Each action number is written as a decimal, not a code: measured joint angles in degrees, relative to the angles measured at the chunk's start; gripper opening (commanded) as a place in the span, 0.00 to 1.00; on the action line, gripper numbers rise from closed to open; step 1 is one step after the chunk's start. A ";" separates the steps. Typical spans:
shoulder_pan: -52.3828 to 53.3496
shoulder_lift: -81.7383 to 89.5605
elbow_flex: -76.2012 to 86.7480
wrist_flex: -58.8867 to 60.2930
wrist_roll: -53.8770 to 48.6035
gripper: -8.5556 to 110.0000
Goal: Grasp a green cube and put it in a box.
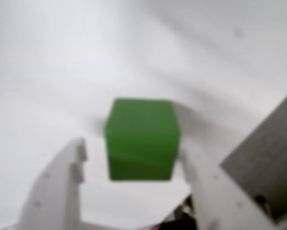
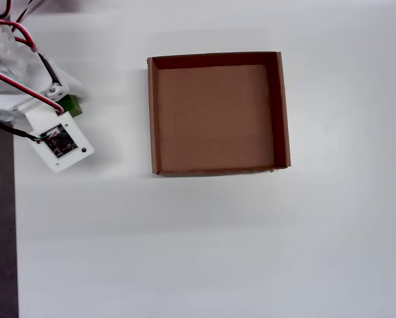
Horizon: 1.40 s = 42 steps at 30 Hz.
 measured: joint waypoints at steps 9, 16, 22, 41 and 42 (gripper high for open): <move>-0.09 3.25 3.52 0.00 0.00 0.30; -0.44 5.62 5.98 -0.44 0.00 0.29; -0.44 7.38 8.35 -2.02 0.00 0.27; -0.44 9.58 10.72 -4.04 0.00 0.24; -0.44 9.58 10.72 -4.04 0.00 0.23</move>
